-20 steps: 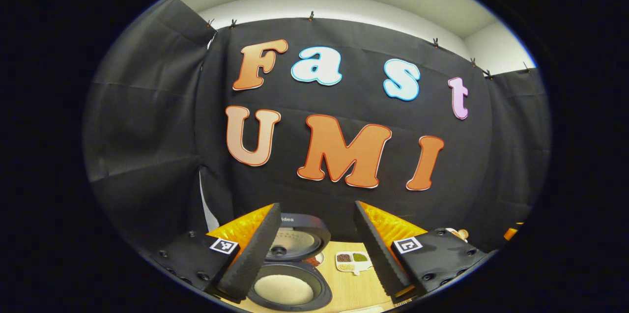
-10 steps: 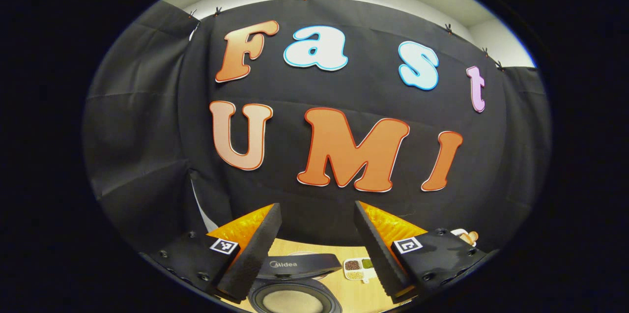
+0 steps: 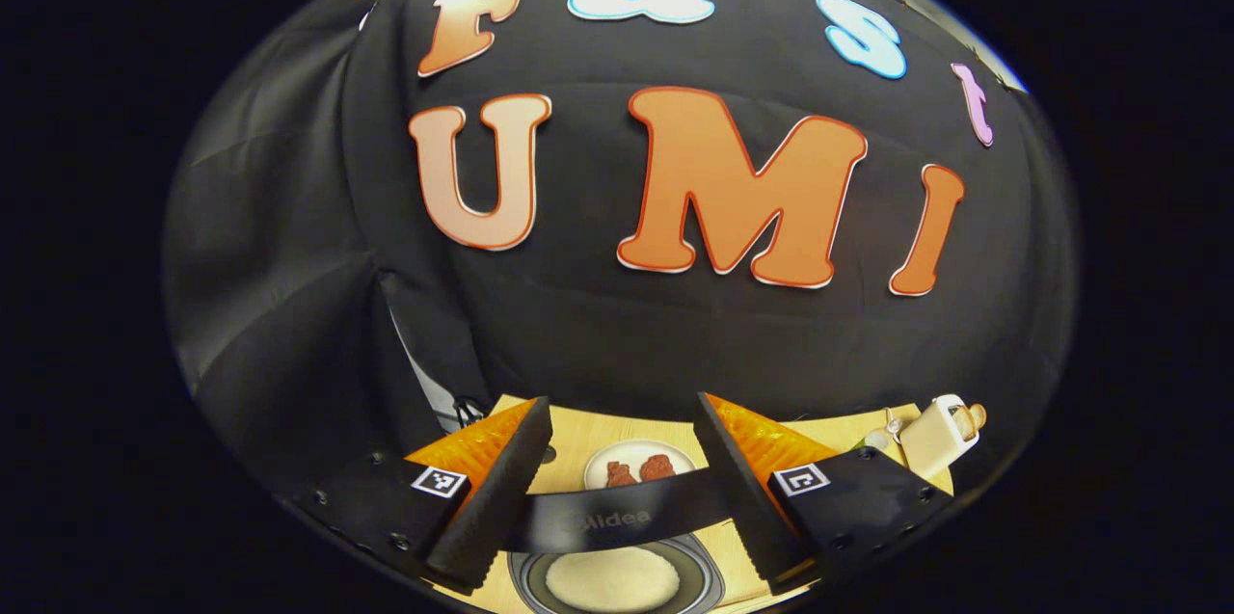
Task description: Close the left gripper, press the button to open the rice cooker; take a wooden spoon from the chopstick holder with the right hand, scoop a spoonful of rice and pour it into the rice cooker, then put the wooden spoon back into the chopstick holder.
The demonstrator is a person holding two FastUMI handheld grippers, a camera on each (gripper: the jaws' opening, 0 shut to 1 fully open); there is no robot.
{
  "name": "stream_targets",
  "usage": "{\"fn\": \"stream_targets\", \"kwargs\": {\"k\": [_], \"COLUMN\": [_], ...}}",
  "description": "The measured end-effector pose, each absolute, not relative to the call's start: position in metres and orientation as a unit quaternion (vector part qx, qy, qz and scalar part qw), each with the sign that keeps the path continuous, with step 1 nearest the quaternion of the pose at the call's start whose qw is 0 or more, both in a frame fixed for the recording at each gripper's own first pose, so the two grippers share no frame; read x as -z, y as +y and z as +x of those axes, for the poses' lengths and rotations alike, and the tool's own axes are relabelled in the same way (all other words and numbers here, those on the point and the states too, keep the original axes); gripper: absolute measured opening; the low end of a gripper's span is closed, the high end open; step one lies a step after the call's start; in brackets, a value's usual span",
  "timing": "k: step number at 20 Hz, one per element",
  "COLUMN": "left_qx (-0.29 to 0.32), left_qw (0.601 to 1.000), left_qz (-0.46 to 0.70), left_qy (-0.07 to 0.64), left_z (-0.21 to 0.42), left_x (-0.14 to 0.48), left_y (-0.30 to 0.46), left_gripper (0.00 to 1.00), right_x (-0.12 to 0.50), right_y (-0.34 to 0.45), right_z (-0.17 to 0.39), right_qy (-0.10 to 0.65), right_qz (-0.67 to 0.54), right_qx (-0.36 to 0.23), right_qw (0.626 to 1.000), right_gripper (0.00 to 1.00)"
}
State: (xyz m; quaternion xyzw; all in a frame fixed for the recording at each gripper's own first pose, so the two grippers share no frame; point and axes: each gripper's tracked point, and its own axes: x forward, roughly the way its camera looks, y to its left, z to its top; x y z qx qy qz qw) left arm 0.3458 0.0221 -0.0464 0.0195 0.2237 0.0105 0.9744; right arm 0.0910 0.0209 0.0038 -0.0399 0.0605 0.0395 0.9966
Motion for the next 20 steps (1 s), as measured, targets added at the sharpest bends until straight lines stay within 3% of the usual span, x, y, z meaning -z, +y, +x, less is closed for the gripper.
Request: {"fn": "stream_targets", "kwargs": {"k": [8, 15, 20], "left_qx": [-0.004, 0.018, 0.010], "left_qw": [0.977, 0.971, 0.970], "left_qz": [0.024, 0.014, 0.054], "left_qy": [0.212, 0.236, 0.237], "left_z": [0.280, 0.188, 0.158], "left_x": [0.066, 0.149, 0.208], "left_y": [0.013, -0.005, -0.008], "left_gripper": [1.00, 1.00, 0.97], "right_x": [-0.003, 0.010, 0.015], "right_y": [0.032, 0.045, 0.047], "right_z": [0.087, 0.083, 0.075], "right_qy": [0.065, 0.083, 0.092], "right_qz": [-0.021, -0.018, -0.021], "right_qx": [-0.058, -0.083, -0.093], "right_qw": [0.996, 0.993, 0.991], "right_gripper": [0.95, 0.95, 0.95]}}
